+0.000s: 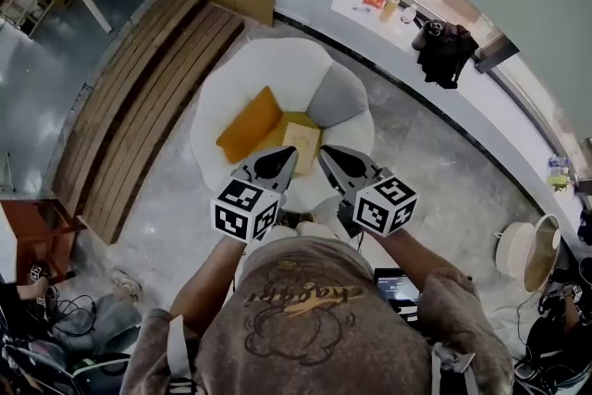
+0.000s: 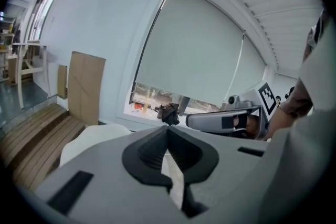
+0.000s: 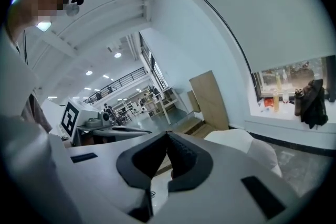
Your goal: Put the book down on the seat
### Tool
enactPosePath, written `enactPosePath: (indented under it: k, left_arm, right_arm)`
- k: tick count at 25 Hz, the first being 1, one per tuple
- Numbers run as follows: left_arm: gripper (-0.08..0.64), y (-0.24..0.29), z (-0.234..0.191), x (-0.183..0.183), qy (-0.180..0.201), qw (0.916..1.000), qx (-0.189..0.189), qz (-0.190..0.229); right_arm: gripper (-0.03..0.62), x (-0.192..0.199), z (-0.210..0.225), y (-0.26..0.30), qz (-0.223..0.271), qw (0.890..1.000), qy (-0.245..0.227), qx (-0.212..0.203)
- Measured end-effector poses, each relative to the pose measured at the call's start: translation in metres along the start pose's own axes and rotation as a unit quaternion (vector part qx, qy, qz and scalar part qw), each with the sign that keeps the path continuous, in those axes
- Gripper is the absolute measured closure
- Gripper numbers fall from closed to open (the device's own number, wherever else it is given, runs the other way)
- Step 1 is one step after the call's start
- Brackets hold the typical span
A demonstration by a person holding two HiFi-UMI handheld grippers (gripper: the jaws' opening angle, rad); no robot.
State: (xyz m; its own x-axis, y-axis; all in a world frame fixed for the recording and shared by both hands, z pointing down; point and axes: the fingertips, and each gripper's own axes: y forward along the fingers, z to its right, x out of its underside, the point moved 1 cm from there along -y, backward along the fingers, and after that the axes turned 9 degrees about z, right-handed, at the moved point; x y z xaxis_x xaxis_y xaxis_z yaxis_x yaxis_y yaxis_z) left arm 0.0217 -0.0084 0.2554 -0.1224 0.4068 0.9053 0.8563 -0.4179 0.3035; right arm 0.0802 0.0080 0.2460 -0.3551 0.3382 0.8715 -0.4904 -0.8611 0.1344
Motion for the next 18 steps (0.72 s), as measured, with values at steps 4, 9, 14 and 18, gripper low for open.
enactPosePath:
  k: [4,9,14,18]
  left_arm:
    - [0.556,-0.011,0.008,-0.020,0.021,0.9995,0.003,0.025]
    - [0.556,-0.023,0.002,-0.038,0.042,0.9972,-0.013,0.060]
    - [0.556,-0.030,-0.001,-0.043,0.041,0.9956,-0.029,0.079]
    - [0.557,-0.031,-0.002,-0.047,0.040,0.9946,-0.038,0.088]
  right_arm:
    - [0.574,-0.026,-0.017,-0.005,0.032,0.999,-0.029,-0.002]
    - [0.574,-0.041,-0.028,-0.007,0.050,0.997,-0.052,-0.001]
    - [0.574,-0.041,-0.032,-0.013,0.054,0.996,-0.070,-0.002]
    - [0.574,-0.042,-0.035,-0.013,0.055,0.995,-0.078,-0.007]
